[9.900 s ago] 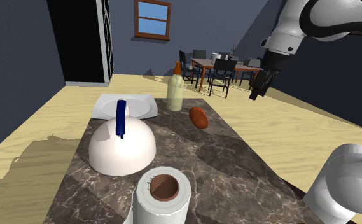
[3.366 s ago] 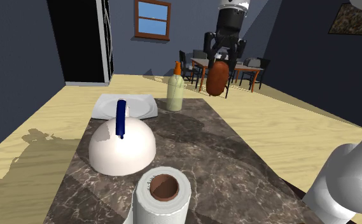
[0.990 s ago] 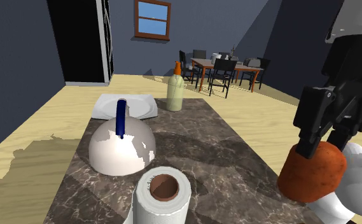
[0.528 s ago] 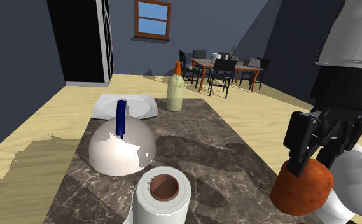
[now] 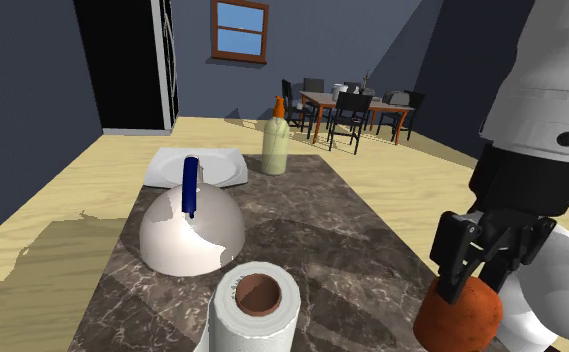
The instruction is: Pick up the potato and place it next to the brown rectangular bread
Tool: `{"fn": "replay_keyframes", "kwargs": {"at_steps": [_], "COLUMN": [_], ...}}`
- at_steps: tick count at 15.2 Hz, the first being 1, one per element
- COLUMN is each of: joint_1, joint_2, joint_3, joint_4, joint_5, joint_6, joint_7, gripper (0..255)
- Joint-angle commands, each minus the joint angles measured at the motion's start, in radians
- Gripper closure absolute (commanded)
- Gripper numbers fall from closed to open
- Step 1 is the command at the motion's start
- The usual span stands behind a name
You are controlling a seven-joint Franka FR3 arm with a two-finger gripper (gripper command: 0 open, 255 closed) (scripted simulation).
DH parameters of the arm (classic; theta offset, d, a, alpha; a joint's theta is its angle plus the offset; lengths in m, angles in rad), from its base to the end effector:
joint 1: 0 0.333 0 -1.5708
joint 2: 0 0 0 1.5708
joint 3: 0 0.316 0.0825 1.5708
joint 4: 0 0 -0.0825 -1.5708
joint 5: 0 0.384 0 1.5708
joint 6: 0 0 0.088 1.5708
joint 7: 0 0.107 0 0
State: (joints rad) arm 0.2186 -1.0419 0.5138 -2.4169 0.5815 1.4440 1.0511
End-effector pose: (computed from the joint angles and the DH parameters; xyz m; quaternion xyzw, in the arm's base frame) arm 0.1241 0.2735 0.5685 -0.9689 0.2375 0.0519 0.0461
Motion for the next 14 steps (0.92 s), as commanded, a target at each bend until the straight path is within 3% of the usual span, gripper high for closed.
{"fn": "replay_keyframes", "kwargs": {"at_steps": [1,14], "joint_1": [0.004,0.035], "joint_2": [-0.01,-0.052], "joint_3": [0.012,0.091], "joint_4": [-0.031,-0.207], "joint_5": [0.011,0.087], "joint_6": [0.022,0.155], "joint_7": [-0.005,-0.036], "gripper": [255,255]}}
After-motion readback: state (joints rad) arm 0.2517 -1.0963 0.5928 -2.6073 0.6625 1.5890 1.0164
